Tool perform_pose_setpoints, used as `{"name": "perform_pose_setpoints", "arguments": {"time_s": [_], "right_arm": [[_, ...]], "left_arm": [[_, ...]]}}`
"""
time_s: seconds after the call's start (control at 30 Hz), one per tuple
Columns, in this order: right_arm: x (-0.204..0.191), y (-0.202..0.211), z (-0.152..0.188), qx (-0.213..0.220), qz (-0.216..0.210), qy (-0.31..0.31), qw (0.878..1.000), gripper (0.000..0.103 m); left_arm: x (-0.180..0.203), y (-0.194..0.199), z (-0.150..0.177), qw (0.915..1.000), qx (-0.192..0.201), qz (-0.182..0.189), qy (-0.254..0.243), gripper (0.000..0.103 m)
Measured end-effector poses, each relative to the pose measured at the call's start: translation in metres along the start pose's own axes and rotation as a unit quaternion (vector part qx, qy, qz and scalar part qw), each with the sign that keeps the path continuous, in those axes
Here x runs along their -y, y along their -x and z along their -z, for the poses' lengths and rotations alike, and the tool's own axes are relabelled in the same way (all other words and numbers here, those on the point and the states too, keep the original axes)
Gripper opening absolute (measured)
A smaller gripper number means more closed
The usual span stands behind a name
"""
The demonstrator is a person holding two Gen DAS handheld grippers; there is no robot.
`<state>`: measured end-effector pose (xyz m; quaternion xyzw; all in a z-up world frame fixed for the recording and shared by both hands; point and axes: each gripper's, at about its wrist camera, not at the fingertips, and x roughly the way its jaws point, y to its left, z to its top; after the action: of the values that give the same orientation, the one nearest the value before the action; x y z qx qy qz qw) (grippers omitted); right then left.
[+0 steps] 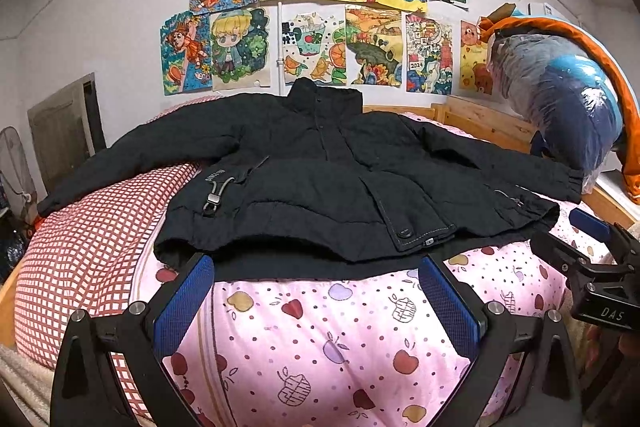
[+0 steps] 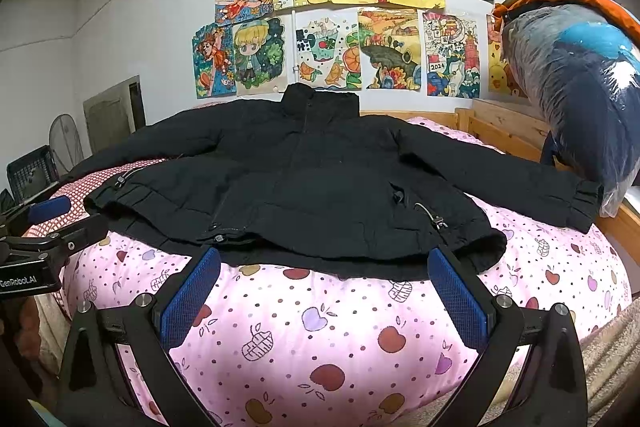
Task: Fold large clothes
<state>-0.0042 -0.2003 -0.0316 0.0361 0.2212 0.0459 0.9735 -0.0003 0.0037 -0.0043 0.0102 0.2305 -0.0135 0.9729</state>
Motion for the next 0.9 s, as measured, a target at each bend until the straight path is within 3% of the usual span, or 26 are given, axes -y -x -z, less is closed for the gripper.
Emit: {"name": "perform_pose_setpoints", "arguments": {"time_s": [0.9], "right_arm": [[-0.0005,-0.0001,0.0007,0.0,0.001,0.001,1.0,0.102]], "left_arm": [[0.0059,0.0047,-0.0013,0.9997,0.011,-0.014,-0.015,0.103]]}}
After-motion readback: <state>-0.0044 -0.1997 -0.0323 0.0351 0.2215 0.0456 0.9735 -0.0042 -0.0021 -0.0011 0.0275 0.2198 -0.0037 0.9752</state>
